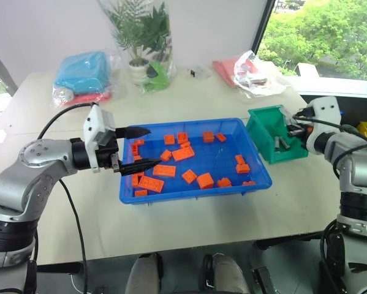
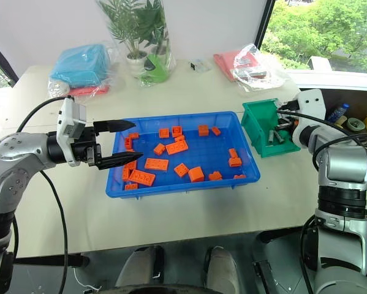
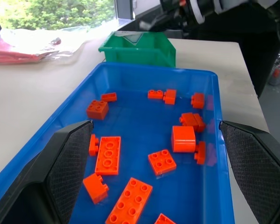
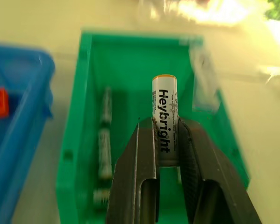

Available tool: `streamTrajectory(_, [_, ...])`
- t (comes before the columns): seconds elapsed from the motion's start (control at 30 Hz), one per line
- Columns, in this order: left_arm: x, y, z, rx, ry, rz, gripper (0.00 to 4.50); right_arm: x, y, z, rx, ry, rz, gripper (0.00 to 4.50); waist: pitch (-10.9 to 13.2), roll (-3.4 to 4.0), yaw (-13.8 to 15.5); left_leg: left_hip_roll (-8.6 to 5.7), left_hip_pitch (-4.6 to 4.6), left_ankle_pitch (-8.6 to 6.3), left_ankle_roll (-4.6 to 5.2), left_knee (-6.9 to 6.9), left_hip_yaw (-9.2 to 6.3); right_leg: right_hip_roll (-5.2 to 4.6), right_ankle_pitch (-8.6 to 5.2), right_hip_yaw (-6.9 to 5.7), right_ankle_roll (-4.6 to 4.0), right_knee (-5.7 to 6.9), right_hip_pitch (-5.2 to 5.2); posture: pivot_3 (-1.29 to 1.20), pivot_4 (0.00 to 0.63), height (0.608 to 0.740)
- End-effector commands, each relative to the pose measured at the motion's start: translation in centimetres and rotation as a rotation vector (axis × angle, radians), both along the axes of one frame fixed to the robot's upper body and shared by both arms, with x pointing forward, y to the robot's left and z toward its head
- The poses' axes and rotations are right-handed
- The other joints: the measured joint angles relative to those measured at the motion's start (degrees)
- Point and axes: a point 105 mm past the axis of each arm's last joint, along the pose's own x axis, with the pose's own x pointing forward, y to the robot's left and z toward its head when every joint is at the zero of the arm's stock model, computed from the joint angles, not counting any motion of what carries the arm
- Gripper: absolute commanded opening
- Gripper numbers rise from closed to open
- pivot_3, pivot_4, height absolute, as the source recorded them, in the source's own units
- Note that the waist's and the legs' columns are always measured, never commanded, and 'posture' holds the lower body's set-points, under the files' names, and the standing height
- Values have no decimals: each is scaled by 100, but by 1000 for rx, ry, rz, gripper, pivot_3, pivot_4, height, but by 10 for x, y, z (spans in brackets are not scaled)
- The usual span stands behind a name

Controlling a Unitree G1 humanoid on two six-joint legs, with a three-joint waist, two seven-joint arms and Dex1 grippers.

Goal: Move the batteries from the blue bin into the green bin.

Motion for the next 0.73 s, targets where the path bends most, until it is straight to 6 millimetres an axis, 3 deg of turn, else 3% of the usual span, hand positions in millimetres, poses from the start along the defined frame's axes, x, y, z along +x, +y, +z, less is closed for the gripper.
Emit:
streamTrajectory(0.03, [0, 7, 8, -5, -35, 16, 4500, 3, -10, 25, -77, -94, 16, 2615, 3, 4, 10, 0, 0, 0, 0, 0, 0, 0, 0, 0, 0, 0, -4, 0, 150, 672])
streamTrajectory(0.07, [0, 9, 7, -7, -33, 26, 4500, 0, -12, 29, -80, -104, 32, 3134, 5, 9, 17, 0, 0, 0, 0, 0, 0, 0, 0, 0, 0, -2, -8, 0, 150, 672])
streamTrajectory(0.2, [-1, 18, 9, -32, -28, 77, 4500, -21, -3, 47, -87, -125, 249, 3134, 9, 14, 44, -1, 0, -4, 4, 1, -2, 0, 0, -1, 0, -20, -3, 0, 150, 672])
streamTrajectory(0.3, [-5, 32, 13, -45, -26, 133, 4500, -60, 12, 50, -143, -57, 537, 3134, 9, 15, 47, -1, -1, -9, 10, 0, -3, 0, 0, -1, 1, -36, 5, 0, 150, 672])
streamTrajectory(0.43, [-10, 51, 19, -21, -24, 192, 4500, -97, 24, 50, -173, 22, 760, 3134, 10, 15, 16, 1, 1, -20, -1, 1, -1, 0, 0, -2, 4, -42, 4, 0, 150, 672])
streamTrajectory(0.57, [-14, 62, 26, -4, -28, 222, 4500, -107, 24, 51, -128, 35, 806, 3134, 11, 18, 15, 9, 16, -22, -4, 0, 2, 0, -2, -5, 3, -55, 8, 0, 150, 672])
streamTrajectory(0.73, [-16, 68, 25, -1, -29, 259, 4500, -98, 27, 44, -81, 18, 803, 3134, 14, 23, 27, 10, 3, -23, -5, -1, 1, -9, -2, -5, 2, -75, 3, 0, 150, 672])
